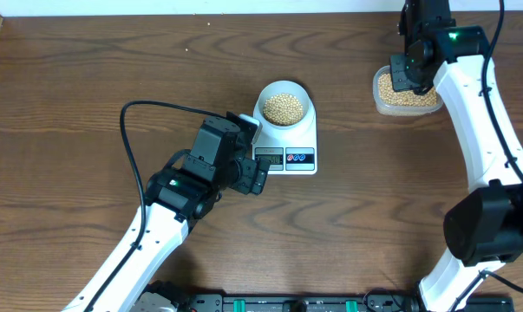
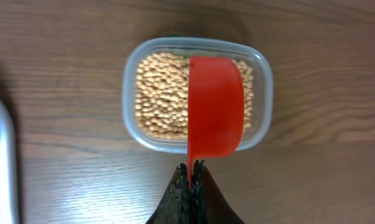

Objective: Scoop item into bowl and weigh 50g on scale
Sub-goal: 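Move the scoop with the right gripper back to the soybean tub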

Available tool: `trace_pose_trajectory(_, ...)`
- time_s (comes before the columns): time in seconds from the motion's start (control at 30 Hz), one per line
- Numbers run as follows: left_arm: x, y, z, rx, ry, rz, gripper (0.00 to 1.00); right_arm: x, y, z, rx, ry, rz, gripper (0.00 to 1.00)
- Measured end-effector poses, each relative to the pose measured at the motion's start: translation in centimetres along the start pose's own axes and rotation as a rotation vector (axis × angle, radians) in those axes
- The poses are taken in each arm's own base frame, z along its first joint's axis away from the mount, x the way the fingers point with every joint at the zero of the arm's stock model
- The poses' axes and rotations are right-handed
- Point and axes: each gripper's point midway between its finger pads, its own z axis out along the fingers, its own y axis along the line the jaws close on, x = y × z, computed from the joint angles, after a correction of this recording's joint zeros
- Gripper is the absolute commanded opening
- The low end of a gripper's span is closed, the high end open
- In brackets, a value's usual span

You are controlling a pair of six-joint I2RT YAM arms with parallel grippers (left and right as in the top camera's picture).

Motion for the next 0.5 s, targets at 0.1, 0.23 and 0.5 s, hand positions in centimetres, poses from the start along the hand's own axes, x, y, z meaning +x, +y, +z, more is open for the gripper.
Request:
trace_pose_trajectory(0.1, 0.0, 0.0, 0.0, 0.0, 0.0, 0.0, 0.88, -0.3, 0.8, -1.0, -0.06, -0.024, 0.006, 0.01)
trace_pose_trajectory(0.23, 0.0, 0.0, 0.0, 0.0, 0.0, 0.0, 0.88, -0.7, 1.4, -3.4, -0.132, -0.077, 0.016, 0.01)
trace_pose_trajectory(0.5, 0.0, 0.0, 0.0, 0.0, 0.0, 0.0, 0.88, -1.1, 1.7, -8.4, -0.3, -0.174, 0.048, 0.01)
